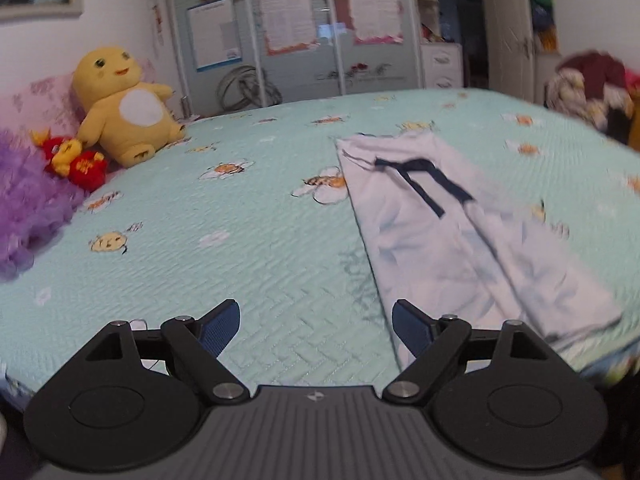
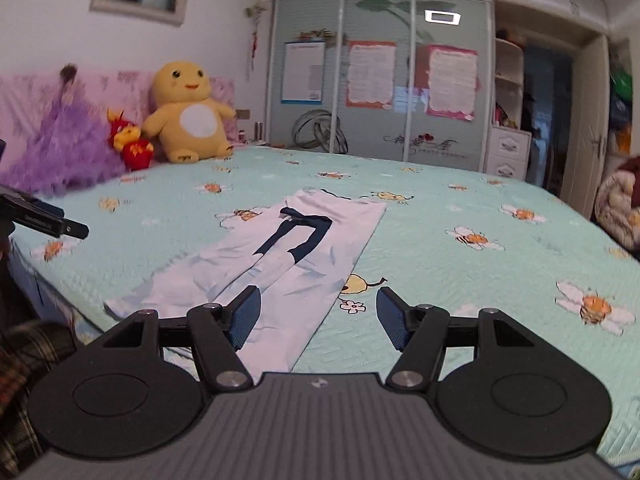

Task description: Fold clothes

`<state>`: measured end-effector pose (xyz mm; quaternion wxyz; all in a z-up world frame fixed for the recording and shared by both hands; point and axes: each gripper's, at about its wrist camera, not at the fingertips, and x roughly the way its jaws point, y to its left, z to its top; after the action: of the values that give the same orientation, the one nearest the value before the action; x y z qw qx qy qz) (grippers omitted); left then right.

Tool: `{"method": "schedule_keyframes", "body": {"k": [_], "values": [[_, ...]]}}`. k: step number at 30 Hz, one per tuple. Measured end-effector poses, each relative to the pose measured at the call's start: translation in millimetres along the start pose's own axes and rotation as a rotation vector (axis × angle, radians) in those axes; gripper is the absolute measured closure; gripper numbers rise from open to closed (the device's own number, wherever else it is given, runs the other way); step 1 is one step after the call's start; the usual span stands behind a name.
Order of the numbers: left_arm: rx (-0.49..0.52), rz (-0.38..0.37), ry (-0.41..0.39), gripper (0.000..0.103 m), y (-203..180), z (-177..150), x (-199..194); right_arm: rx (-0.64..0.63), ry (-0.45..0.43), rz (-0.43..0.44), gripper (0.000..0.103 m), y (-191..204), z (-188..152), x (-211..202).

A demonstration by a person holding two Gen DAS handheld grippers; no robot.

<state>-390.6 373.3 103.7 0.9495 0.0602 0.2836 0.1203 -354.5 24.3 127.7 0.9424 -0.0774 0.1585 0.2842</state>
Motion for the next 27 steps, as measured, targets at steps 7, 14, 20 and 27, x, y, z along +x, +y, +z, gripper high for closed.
{"method": "schedule_keyframes", "body": {"k": [7, 14, 20, 27], "values": [[0.166, 0.006, 0.017, 0.016, -10, -28, 16, -0.023, 0.051, -0.035, 0.039, -1, -21, 3], [0.236, 0.064, 0.029, 0.016, -9, -45, 30, -0.223, 0.093, -0.058, 0.039, 16, -40, 19], [0.362, 0.166, 0.017, 0.016, -1, -52, 41, -0.365, 0.145, -0.083, 0.039, 24, -54, 42], [0.565, 0.128, -0.049, 0.016, -2, -65, 51, -0.466, 0.163, -0.089, 0.039, 19, -57, 53]]}}
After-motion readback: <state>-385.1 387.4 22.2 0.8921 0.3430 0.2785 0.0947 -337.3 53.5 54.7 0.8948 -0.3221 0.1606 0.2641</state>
